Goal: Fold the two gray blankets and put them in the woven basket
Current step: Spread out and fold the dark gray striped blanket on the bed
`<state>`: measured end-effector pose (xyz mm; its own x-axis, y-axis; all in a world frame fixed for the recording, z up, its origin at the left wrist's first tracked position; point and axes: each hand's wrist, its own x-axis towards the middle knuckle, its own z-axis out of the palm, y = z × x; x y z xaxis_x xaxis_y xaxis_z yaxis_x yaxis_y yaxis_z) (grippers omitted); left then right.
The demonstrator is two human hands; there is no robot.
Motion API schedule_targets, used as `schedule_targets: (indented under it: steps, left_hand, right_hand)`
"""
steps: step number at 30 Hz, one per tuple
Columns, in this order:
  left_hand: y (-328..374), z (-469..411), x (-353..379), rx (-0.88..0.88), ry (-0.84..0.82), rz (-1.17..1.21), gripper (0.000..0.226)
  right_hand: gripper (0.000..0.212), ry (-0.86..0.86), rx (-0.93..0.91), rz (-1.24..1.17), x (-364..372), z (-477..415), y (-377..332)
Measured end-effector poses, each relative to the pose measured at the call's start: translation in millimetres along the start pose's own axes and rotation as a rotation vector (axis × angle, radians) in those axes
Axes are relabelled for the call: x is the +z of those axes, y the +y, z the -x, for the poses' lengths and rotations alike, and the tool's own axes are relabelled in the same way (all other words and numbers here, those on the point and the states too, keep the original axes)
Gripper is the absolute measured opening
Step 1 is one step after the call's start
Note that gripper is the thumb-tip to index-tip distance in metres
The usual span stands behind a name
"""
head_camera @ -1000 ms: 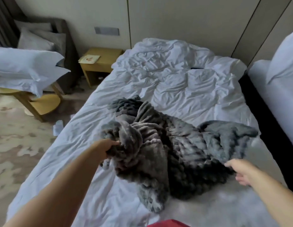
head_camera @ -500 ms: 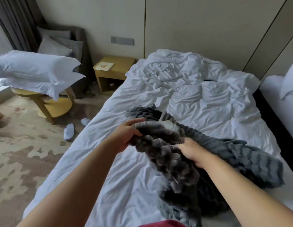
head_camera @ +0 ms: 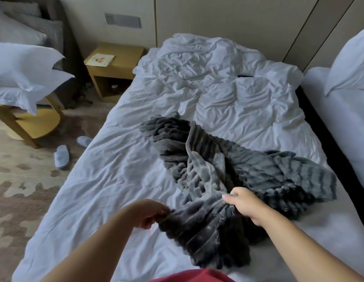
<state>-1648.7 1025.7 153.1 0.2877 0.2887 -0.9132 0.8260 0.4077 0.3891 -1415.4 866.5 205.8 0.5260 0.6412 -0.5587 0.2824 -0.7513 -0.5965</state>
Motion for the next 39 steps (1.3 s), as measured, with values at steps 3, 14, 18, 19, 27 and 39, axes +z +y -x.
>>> schedule_targets:
  steps: [3,14,18,19,27,39]
  left_hand:
    - [33,6,25,0.31,0.225,-0.382,0.043]
    - [76,28,25,0.456,-0.293,0.883,0.035]
    - [63,36,-9,0.459,-0.485,0.999,0.052]
    - [60,39,-15,0.469,-0.489,1.012,0.049]
    - [43,18,-69,0.319,0.619,0.781,0.047]
    - [62,0,-4,0.798,0.604,-0.459,0.028]
  right_hand:
    - [0.038,0.201,-0.108,-0.203,-16,5,-41]
    - [0.053,-0.065,-0.208,-0.328,5,-7,-77]
    - [0.106,-0.341,-0.392,0.046,38,-7,-68]
    - [0.101,-0.288,-0.442,0.176,45,-10,-67]
    - [0.011,0.33,-0.273,0.008,11,-29,-84]
    - [0.047,-0.139,-0.46,0.308,6,-11,-124]
